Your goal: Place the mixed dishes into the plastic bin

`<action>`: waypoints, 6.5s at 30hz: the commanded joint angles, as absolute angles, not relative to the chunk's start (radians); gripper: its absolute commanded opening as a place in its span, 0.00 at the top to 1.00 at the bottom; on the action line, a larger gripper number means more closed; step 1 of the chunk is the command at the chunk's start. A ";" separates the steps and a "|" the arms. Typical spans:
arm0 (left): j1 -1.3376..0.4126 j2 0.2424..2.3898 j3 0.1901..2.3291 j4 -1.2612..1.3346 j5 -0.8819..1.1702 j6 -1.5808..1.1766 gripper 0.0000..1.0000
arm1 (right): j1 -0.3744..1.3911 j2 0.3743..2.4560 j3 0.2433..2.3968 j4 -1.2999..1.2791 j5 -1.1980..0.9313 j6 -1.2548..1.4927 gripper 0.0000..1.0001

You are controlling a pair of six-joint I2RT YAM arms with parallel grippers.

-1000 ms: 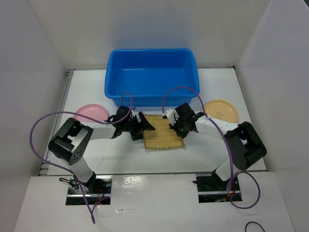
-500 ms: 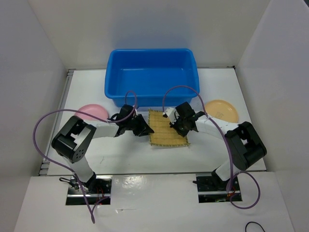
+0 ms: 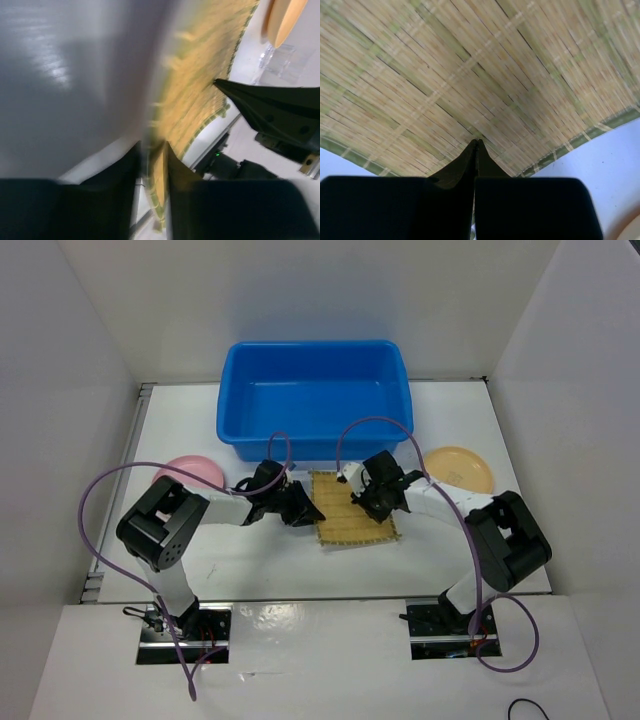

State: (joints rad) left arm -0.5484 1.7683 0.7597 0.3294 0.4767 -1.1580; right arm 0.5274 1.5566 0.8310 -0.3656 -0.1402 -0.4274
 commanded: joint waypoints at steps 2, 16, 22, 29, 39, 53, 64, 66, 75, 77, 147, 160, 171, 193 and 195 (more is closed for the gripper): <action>-0.558 1.767 0.795 0.482 0.549 -1.183 0.83 | 0.532 1.572 0.834 -0.359 -0.156 -0.416 1.00; -0.558 1.605 0.897 0.301 0.589 -1.154 1.00 | 0.387 1.320 0.893 -0.501 -0.147 -0.451 1.00; -0.558 1.520 0.966 0.117 0.666 -1.120 1.00 | 0.224 0.944 0.870 -0.588 -0.066 -0.558 1.00; -0.558 1.454 1.074 0.006 0.710 -1.118 1.00 | 0.158 0.844 0.861 -0.683 0.152 -0.451 1.00; -0.528 1.526 1.409 0.058 0.850 -1.233 1.00 | 0.133 0.749 0.782 -0.546 0.322 -0.316 1.00; -0.330 2.023 2.213 -0.417 0.928 -0.946 1.00 | 0.133 0.577 0.713 -0.476 0.269 -0.330 1.00; -0.273 2.566 2.969 -0.690 0.904 -0.963 1.00 | 0.143 0.546 0.704 -0.476 0.258 -0.330 1.00; -0.264 2.678 3.097 -0.698 0.952 -1.040 1.00 | 0.143 0.546 0.704 -0.476 0.267 -0.330 1.00; -0.245 2.809 3.131 -0.699 0.847 -1.052 1.00 | 0.143 0.546 0.704 -0.476 0.267 -0.330 1.00; -0.236 2.824 3.131 -0.699 0.834 -1.052 1.00 | 0.143 0.546 0.704 -0.476 0.267 -0.330 1.00; 0.502 1.502 1.042 -0.733 0.046 -0.632 0.02 | 0.179 0.604 0.695 -0.476 0.239 -0.348 0.72; 0.502 1.758 1.074 -0.634 -0.001 -0.672 0.32 | 0.179 0.614 0.695 -0.476 0.239 -0.348 0.70; 0.502 1.597 1.212 -0.712 -0.017 -0.869 1.00 | 0.179 0.623 0.695 -0.476 0.239 -0.348 0.70; 0.083 2.050 2.410 -0.863 0.250 -0.965 1.00 | 0.189 0.623 0.695 -0.476 0.258 -0.348 0.70; -0.006 2.289 2.871 -1.077 0.195 -0.902 1.00 | 0.189 0.623 0.695 -0.476 0.258 -0.348 0.70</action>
State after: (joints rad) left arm 0.0948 2.1082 2.4512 -0.8413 0.2337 -0.9947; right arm 0.1795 0.6315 0.6968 -0.5175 0.2474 -0.3462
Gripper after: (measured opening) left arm 0.021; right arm 0.295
